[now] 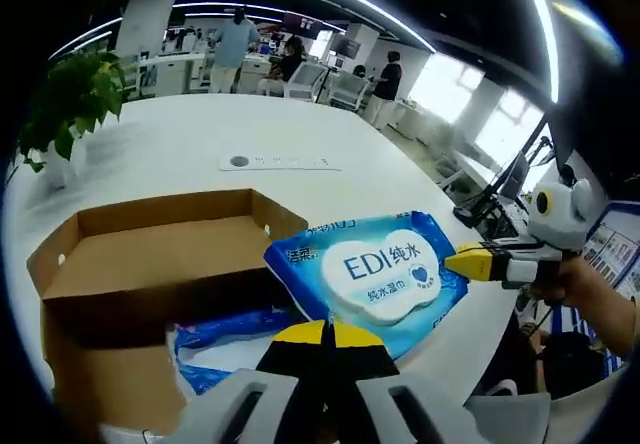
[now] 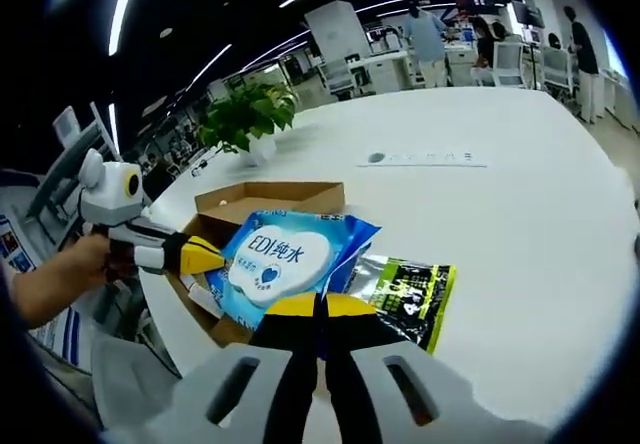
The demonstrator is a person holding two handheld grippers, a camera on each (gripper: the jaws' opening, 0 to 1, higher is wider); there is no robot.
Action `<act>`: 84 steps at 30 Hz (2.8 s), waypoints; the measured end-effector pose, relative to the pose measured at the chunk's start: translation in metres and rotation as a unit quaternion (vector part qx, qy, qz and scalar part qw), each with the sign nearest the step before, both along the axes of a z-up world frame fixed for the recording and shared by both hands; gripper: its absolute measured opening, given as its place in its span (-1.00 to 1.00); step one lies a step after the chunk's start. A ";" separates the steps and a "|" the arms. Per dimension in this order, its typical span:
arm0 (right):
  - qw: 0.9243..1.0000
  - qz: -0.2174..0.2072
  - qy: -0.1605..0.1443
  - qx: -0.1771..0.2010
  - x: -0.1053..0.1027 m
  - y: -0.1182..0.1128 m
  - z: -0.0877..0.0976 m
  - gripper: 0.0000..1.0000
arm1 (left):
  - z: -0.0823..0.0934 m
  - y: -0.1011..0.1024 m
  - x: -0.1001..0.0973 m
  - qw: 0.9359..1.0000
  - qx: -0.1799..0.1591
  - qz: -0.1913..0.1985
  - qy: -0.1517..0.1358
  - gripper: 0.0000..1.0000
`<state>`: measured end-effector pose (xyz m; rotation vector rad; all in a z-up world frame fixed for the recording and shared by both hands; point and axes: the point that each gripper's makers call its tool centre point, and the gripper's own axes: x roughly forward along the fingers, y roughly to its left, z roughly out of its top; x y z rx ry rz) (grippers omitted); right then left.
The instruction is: Operate the shoe box by opening the lid, removing the specified soft item, and placing it in the target area until the item is outside and the box remains undamaged.
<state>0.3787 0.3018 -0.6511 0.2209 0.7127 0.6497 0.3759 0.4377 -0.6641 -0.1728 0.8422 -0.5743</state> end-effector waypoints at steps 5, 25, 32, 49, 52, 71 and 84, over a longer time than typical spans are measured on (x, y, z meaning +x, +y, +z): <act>1.000 -0.001 0.001 0.000 0.001 -0.009 -0.001 -1.00 | 0.002 -0.011 0.000 1.000 0.003 -0.011 -0.005 -1.00; 0.999 -0.037 0.008 -0.003 0.011 -0.058 -0.011 -1.00 | -0.006 -0.061 0.012 0.999 0.008 -0.051 -0.009 -1.00; 0.999 -0.041 0.026 -0.005 0.021 -0.056 -0.033 -1.00 | -0.023 -0.061 0.022 0.998 0.025 -0.056 0.007 -1.00; 0.997 -0.056 0.058 -0.007 0.038 -0.062 -0.073 -1.00 | -0.058 -0.069 0.039 0.992 0.083 -0.093 0.031 -1.00; 0.996 -0.059 0.063 -0.004 0.039 -0.062 -0.081 -1.00 | -0.065 -0.069 0.038 0.988 0.103 -0.106 0.033 -1.00; 0.995 -0.075 0.060 -0.005 0.038 -0.061 -0.101 -1.00 | -0.079 -0.069 0.038 0.971 0.182 -0.157 -0.003 -1.00; 0.996 -0.083 0.037 -0.014 0.049 -0.060 -0.099 -1.00 | -0.080 -0.067 0.041 0.969 0.189 -0.158 -0.005 -1.00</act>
